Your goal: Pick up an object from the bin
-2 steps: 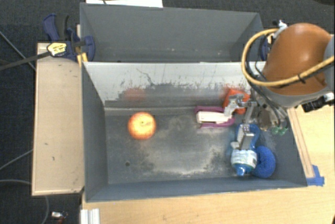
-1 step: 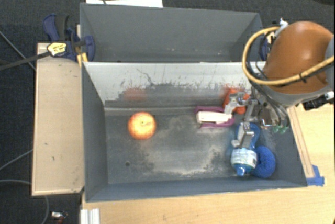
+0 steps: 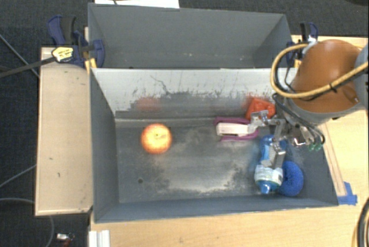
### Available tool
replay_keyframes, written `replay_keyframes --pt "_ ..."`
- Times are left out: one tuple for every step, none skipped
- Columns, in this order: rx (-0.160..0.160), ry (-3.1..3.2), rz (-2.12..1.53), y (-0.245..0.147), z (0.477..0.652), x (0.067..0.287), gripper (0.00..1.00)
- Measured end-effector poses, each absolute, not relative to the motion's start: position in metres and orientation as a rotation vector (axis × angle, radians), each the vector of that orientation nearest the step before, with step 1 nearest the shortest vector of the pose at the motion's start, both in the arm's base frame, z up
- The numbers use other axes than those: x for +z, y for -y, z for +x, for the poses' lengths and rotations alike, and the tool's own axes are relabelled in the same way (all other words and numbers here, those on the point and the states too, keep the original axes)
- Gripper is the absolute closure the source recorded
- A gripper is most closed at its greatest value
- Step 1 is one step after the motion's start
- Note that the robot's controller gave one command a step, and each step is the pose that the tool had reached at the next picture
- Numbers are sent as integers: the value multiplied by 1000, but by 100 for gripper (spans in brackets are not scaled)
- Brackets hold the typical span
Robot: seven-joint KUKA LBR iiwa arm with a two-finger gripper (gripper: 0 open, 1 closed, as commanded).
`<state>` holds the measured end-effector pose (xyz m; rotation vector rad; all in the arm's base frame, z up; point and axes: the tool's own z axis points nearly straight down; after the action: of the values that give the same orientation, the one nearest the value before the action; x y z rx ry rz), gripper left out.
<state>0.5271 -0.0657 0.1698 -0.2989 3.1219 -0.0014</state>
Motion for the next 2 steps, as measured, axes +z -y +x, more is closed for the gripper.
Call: replay_keyframes --pt "-3 -3012 -868 99 509 161 0" --pt "-3 -2970 -1007 138 537 135 0"
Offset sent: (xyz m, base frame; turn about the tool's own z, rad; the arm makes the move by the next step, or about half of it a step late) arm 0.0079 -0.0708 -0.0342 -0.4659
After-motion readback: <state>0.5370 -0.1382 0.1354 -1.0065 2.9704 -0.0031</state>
